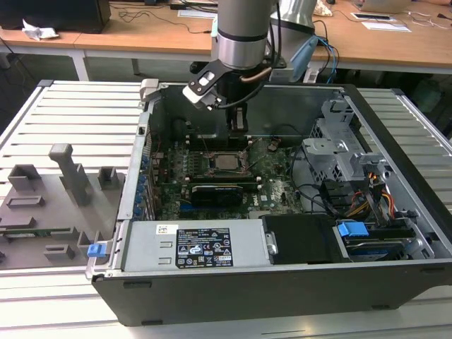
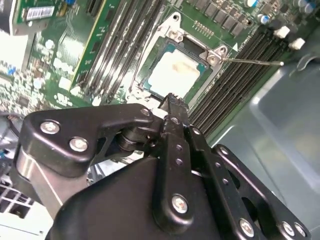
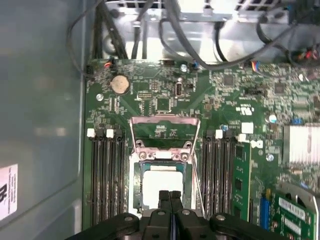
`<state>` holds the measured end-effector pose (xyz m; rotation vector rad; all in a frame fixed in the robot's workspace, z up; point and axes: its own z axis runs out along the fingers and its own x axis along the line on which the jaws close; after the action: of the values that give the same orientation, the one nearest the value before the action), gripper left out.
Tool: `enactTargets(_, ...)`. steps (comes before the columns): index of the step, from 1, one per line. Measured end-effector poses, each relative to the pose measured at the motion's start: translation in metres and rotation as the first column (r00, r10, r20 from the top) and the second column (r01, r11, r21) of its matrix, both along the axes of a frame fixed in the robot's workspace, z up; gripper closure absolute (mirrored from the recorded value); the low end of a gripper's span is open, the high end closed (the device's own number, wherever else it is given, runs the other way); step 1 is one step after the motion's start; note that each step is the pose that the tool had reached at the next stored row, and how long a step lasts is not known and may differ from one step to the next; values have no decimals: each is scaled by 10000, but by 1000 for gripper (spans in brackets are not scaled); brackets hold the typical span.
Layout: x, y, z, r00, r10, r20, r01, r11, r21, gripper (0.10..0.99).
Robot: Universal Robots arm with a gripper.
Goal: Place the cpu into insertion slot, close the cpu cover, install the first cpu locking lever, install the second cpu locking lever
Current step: 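Close the cpu cover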
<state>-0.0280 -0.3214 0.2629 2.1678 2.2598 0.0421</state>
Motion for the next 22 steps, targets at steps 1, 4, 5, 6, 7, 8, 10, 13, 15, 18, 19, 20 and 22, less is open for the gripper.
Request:
enactTargets(1, 16, 0, -1, 10000, 89, 0, -89, 10000, 0, 980)
enactTargets(4, 103, 0, -2, 9997, 239, -4, -239, 9997, 1, 980)
enactTargets(5, 136, 0, -2, 9997, 244, -7, -244, 9997, 1, 980)
enactTargets(6, 166, 0, 2, 9997, 243, -9, -243, 9997, 0, 980)
enactTargets(7, 179, 0, 15, 9997, 244, -10, -244, 9997, 0, 980)
enactTargets(8, 186, 1, 32, 9997, 245, -9, -245, 9997, 1, 980)
enactTargets(10, 202, 3, 58, 9997, 244, -10, -244, 9997, 0, 980)
enactTargets(13, 250, 10, 59, 9997, 243, -14, -243, 9997, 2, 980)
enactTargets(15, 301, 14, 60, 9997, 244, -27, -244, 9997, 1, 980)
enactTargets(18, 391, 19, 60, 9997, 242, -41, -242, 9997, 2, 980)
enactTargets(19, 435, 20, 60, 9997, 245, -45, -245, 9997, 1, 980)
enactTargets(20, 462, 21, 59, 9997, 243, -47, -243, 9997, 1, 980)
enactTargets(22, 491, 22, 59, 9997, 244, -45, -244, 9997, 3, 980)
